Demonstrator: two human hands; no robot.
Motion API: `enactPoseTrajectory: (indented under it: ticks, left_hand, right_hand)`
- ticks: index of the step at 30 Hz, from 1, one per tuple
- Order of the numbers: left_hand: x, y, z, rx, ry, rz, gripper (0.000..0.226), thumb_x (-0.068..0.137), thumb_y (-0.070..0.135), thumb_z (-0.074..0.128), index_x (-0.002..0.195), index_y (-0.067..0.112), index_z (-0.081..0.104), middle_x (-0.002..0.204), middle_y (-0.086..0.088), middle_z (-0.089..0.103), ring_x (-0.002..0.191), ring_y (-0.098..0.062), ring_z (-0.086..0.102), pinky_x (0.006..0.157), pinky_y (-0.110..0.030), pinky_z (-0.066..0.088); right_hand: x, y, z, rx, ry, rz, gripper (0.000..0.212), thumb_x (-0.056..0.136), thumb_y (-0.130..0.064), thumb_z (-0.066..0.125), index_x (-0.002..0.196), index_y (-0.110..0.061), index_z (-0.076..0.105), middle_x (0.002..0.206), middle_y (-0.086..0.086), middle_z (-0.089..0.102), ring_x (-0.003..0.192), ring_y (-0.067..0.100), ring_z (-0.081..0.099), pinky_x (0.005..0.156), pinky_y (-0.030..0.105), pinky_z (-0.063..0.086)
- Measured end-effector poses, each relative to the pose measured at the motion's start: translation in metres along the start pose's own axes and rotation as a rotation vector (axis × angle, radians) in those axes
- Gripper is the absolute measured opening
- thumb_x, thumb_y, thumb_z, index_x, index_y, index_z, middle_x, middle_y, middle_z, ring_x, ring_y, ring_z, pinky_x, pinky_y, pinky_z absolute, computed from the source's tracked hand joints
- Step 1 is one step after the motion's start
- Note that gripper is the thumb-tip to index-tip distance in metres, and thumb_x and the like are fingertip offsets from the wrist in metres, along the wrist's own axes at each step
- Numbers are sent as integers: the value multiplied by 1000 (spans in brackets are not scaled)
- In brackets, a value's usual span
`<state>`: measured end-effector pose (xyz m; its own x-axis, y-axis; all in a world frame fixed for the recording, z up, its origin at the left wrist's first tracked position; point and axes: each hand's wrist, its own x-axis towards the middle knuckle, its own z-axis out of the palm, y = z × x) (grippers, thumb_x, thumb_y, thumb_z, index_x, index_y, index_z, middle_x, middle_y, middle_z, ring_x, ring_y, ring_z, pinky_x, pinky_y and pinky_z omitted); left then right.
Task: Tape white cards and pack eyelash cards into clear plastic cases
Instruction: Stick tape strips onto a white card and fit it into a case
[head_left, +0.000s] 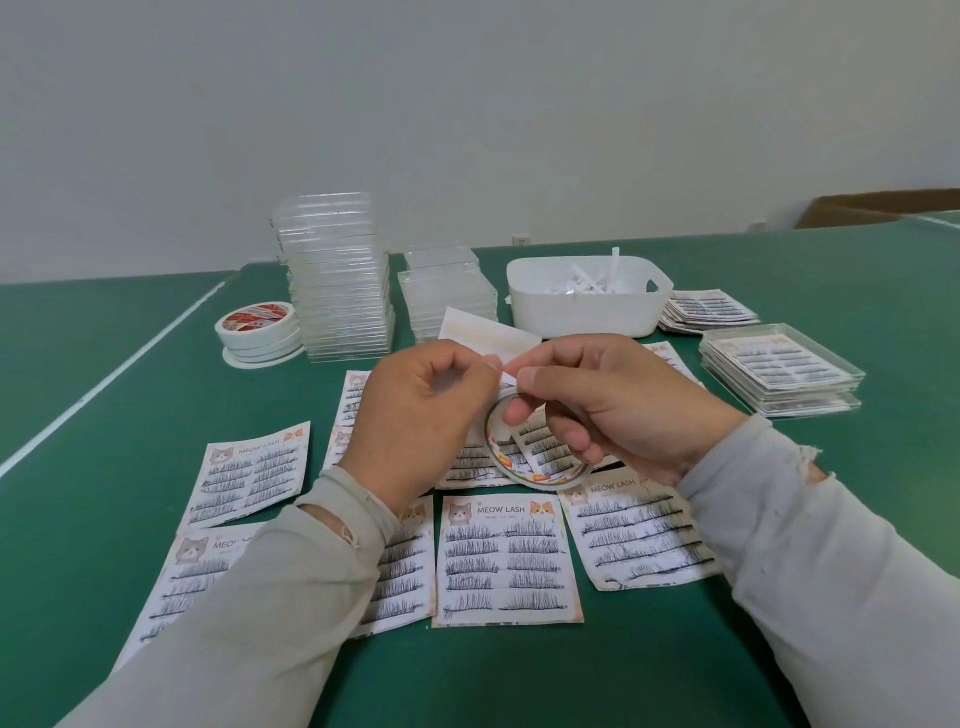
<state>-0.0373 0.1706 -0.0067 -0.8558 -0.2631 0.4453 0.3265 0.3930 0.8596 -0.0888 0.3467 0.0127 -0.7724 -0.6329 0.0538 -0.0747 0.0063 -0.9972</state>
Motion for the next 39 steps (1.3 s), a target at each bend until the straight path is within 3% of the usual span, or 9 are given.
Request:
enactPoseTrajectory:
  ticks: [10,12,14,18,21,24,28,32,39]
  left_hand:
    - [4,-2,-1,-106,118,20,20,96,22,70,78,19,76,73,13,72,69,1,62,67,-12,47]
    - [4,-3,-1,-131,126,24,19,96,21,69,79,18,77,75,13,73,71,1,63,68,-12,48]
    - [3,-3,-1,-154,117,28,19,96,21,69,79,20,77,76,13,73,72,1,63,69,-12,48]
    - [2,-3,-1,-173,76,13,22,99,15,63,86,24,78,85,17,75,81,5,65,74,-8,47]
    - [2,-4,-3,-111,86,15,34,97,1,58,95,31,73,100,21,73,88,13,64,74,-2,44]
    - [1,-5,-4,-112,25,50,44,94,-7,56,108,35,64,104,16,70,87,8,64,72,-9,50]
    - [-1,-9,1,-171,-91,-13,67,94,4,62,133,53,39,110,12,74,96,-10,73,78,-31,61]
    - [-1,-9,3,-197,-109,-34,59,89,11,64,129,49,45,116,7,74,96,-12,73,75,-33,60]
    - [-2,-7,4,-252,-136,-68,45,98,-2,54,127,32,53,104,0,76,76,-12,71,62,-26,57]
  right_hand:
    - [0,-1,-3,-328,247,-142,4,91,-16,74,87,-15,77,72,-7,69,39,1,48,42,9,35]
    - [-1,-2,-4,-332,247,-155,4,89,-15,75,85,-16,76,72,-10,69,36,4,45,39,13,35]
    - [-2,-4,-4,-312,239,-158,6,89,-12,75,84,-14,74,70,-7,70,34,10,42,36,18,34]
    - [-3,-8,-7,-241,242,-151,4,88,-5,74,84,-6,74,63,4,69,36,1,41,38,13,31]
    - [-4,-13,-15,-126,230,-113,18,88,-1,68,74,-11,75,74,19,71,38,11,32,37,19,23]
    - [-6,-15,-18,-20,177,-106,24,90,-5,65,69,-15,73,72,13,71,36,13,33,39,21,19]
    - [-6,-12,-8,-35,115,-118,26,91,-4,65,70,-16,74,83,16,76,38,11,35,36,18,27]
    - [-5,-9,-1,-148,149,-147,18,88,-2,70,72,-11,74,77,15,76,40,9,36,39,16,31]
    - [-5,-6,1,-183,160,-209,11,89,-1,71,79,-2,74,69,8,74,39,-1,52,44,5,37]
